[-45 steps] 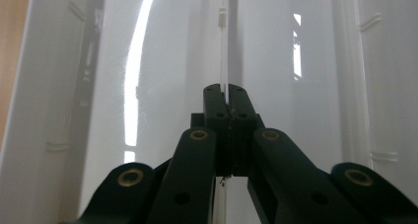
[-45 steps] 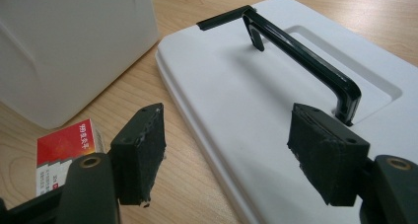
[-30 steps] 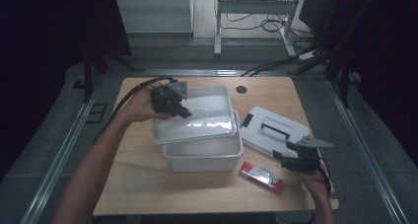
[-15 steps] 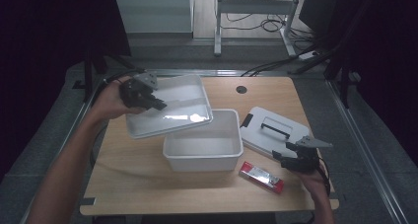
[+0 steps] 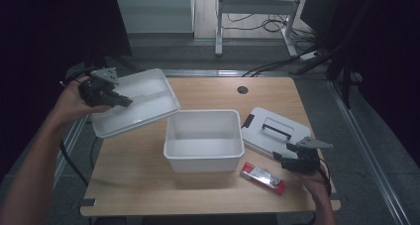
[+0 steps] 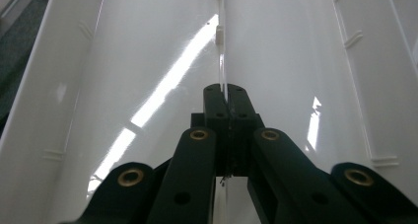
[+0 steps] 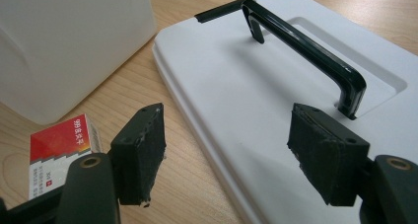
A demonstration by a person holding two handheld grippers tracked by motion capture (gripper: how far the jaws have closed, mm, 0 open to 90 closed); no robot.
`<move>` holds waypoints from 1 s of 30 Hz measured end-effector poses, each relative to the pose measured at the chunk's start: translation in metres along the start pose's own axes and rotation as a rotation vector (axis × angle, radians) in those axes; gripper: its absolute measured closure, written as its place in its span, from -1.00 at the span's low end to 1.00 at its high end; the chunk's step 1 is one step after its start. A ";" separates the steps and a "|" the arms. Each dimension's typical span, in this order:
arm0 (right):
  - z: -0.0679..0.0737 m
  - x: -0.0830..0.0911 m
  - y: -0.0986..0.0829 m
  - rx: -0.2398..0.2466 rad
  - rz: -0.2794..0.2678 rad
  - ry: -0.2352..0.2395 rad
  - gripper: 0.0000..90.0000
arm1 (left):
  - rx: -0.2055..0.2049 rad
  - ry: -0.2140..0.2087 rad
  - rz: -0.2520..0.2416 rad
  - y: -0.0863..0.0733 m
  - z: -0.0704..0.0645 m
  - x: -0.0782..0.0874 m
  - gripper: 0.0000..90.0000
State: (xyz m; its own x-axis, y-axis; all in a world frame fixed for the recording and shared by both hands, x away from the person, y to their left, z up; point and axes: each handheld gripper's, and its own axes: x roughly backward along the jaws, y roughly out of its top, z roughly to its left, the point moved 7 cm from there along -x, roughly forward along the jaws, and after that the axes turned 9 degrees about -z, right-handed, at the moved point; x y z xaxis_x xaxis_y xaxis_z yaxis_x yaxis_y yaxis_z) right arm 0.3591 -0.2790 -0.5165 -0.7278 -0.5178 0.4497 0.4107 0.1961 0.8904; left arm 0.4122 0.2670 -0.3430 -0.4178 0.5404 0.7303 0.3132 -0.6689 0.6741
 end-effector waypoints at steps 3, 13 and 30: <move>0.000 0.000 0.000 -0.003 0.001 0.000 -0.33 | 0.028 0.009 0.000 -0.013 0.005 0.002 1.00; 0.000 0.000 -0.001 -0.001 0.007 -0.001 -0.33 | 0.106 0.007 0.037 -0.059 0.014 -0.013 1.00; 0.001 -0.001 -0.003 0.001 0.012 0.000 -0.33 | 0.176 -0.060 0.121 -0.117 0.003 -0.070 1.00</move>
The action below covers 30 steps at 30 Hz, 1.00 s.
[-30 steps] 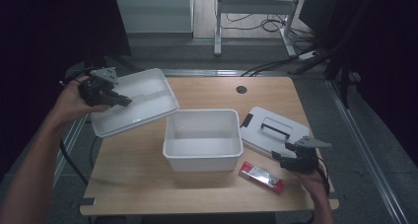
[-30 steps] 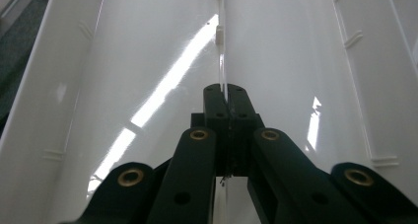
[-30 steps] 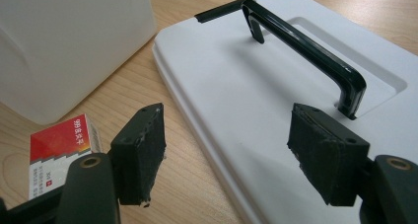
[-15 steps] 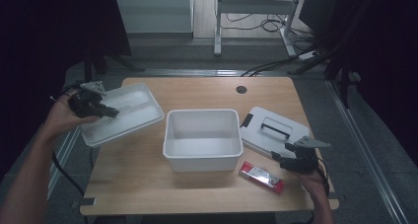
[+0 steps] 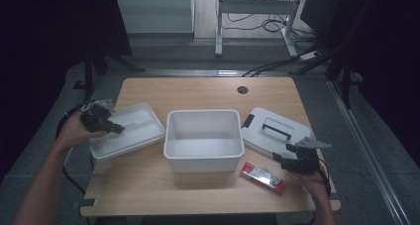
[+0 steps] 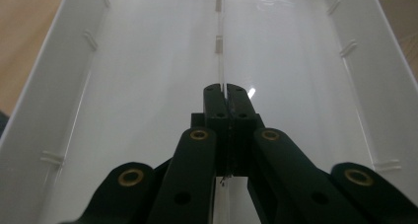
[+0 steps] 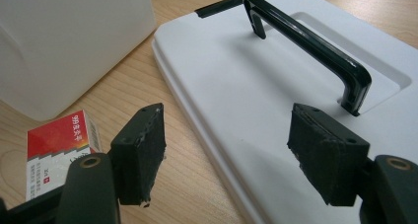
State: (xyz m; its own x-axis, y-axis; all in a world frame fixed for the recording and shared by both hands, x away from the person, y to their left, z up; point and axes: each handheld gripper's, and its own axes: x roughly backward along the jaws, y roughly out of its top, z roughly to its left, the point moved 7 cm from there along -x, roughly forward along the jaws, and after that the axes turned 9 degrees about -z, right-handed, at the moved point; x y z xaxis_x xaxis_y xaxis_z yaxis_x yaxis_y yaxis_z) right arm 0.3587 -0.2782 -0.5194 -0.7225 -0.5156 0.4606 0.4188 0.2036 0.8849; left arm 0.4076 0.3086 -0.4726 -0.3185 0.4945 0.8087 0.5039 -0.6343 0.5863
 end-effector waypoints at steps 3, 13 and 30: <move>0.000 0.000 0.000 0.000 0.000 0.000 -0.33 | 0.008 -0.018 0.011 -0.006 -0.003 -0.012 1.00; 0.000 0.000 0.000 -0.001 -0.001 0.000 -0.33 | 0.013 -0.048 0.041 -0.021 -0.008 -0.032 1.00; 0.000 0.002 0.006 0.008 -0.007 0.000 -0.33 | 0.007 -0.052 0.126 -0.038 -0.010 -0.056 0.99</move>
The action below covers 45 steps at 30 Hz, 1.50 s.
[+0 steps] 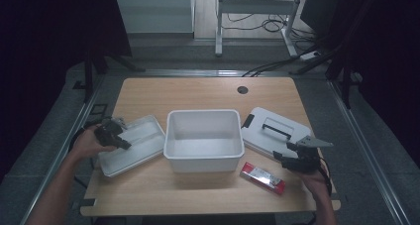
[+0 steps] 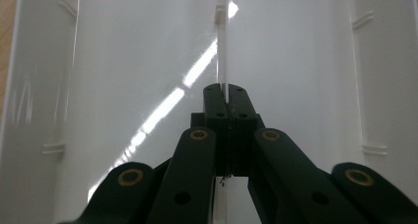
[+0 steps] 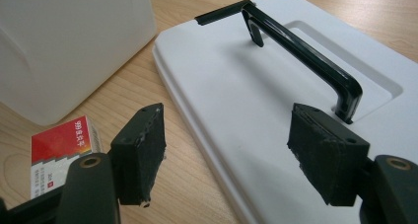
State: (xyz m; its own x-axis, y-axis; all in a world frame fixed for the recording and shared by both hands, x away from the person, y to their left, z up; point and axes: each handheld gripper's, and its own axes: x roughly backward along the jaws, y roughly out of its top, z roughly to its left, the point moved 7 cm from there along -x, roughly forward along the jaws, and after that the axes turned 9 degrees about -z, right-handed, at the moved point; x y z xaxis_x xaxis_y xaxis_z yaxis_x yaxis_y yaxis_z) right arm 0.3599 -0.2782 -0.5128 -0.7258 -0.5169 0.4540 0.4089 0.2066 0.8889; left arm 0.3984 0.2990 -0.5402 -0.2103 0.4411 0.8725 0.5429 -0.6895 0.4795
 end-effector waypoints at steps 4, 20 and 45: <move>0.002 0.000 0.002 0.006 0.000 0.001 -0.33 | -0.012 0.007 0.019 -0.001 0.001 -0.007 0.99; 0.013 0.007 0.015 0.065 -0.004 0.021 -0.33 | -0.038 0.086 -0.103 0.025 -0.001 0.013 0.02; 0.081 0.009 0.004 0.230 0.333 0.198 -0.31 | -0.071 0.152 -0.149 0.042 -0.011 0.028 -0.10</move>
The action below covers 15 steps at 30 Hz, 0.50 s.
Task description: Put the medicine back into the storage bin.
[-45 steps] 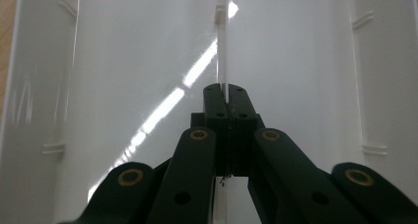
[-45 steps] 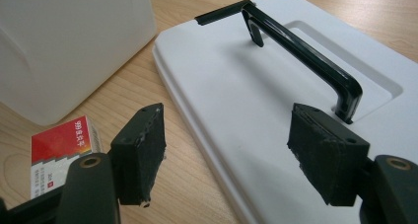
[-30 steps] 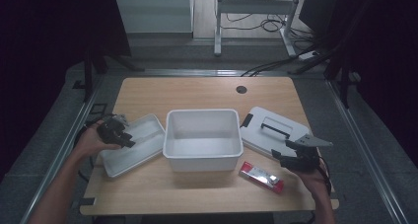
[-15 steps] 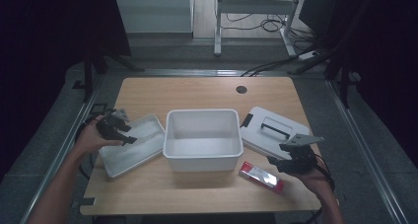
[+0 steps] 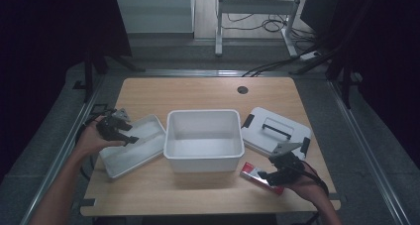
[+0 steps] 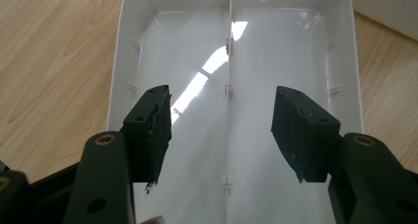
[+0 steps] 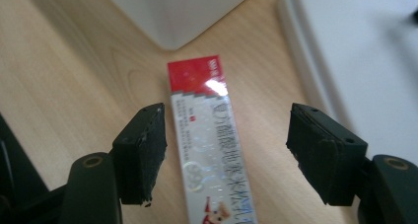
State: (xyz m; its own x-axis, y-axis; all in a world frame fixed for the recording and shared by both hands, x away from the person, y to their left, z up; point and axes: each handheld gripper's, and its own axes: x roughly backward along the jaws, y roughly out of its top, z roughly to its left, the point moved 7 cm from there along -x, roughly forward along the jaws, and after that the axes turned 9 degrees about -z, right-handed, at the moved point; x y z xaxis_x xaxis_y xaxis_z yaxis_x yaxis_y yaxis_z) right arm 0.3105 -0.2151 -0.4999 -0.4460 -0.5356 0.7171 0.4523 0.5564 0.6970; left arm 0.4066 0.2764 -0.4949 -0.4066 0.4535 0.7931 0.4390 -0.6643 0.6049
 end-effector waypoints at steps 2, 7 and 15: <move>0.003 -0.005 -0.002 0.001 0.015 0.007 -0.30 | 0.002 0.015 -0.001 0.001 0.002 0.000 -0.09; 0.005 -0.017 -0.008 0.008 0.080 0.014 -0.29 | 0.007 0.015 -0.004 0.004 0.002 -0.002 -0.08; 0.008 -0.028 -0.019 0.048 0.179 0.021 -0.21 | 0.006 0.009 0.000 0.007 -0.001 -0.004 -0.09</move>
State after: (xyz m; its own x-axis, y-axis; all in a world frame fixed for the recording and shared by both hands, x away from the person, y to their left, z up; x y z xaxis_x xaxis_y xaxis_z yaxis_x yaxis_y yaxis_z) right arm 0.3082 -0.2057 -0.5334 -0.3450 -0.4385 0.8299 0.4851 0.6736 0.5576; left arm 0.4102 0.2691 -0.4945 -0.4137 0.4478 0.7927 0.4436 -0.6612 0.6050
